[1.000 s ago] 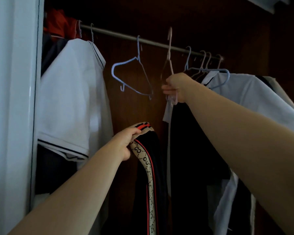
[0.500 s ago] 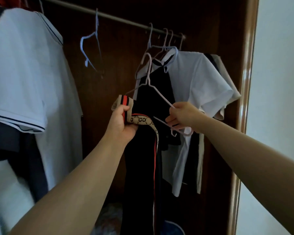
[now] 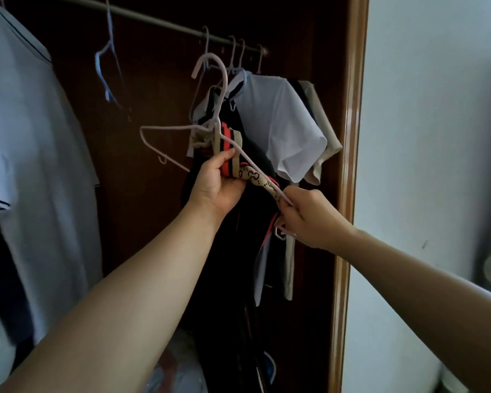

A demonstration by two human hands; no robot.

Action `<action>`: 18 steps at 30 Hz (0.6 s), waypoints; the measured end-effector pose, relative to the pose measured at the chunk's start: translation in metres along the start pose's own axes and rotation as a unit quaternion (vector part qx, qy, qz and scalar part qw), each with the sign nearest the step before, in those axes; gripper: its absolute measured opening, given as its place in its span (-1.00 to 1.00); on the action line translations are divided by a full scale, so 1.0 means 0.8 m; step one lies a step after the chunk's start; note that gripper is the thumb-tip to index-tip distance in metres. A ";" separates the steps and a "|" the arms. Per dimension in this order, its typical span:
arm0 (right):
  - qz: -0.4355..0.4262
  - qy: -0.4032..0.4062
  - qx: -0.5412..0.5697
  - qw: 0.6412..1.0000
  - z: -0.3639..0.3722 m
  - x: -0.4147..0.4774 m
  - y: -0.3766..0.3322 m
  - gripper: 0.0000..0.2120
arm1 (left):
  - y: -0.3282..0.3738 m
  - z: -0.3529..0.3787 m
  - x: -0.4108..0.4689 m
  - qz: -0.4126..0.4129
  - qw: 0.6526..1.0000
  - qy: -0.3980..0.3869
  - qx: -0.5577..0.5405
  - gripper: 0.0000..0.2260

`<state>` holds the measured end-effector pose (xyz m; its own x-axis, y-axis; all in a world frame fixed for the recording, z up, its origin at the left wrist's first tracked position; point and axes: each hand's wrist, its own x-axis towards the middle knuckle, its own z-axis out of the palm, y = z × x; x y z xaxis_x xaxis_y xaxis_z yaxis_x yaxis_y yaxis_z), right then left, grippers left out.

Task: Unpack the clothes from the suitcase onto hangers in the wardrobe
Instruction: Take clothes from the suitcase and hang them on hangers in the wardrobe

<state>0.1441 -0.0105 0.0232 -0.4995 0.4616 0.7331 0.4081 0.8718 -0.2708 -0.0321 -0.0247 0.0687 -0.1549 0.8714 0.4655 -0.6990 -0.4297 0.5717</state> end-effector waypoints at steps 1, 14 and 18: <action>-0.009 0.000 -0.002 1.000 -0.006 -0.007 0.002 -0.77 | -0.003 0.010 0.003 0.002 1.000 -0.018 0.012 -0.78; -0.082 -0.068 0.035 0.994 -0.037 -0.046 -0.031 -0.81 | -0.002 0.079 0.060 0.003 0.969 -0.146 0.198 -0.67; -0.064 -0.042 0.077 0.994 -0.051 -0.040 -0.047 -0.79 | -0.004 0.055 0.061 -0.004 0.941 -0.134 0.312 -0.73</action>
<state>0.1760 -0.0644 0.0353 -0.6051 0.3519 0.7142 0.2193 0.9360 -0.2753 -0.0066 0.0088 0.1191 0.0893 0.8202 0.5651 -0.1407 -0.5513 0.8223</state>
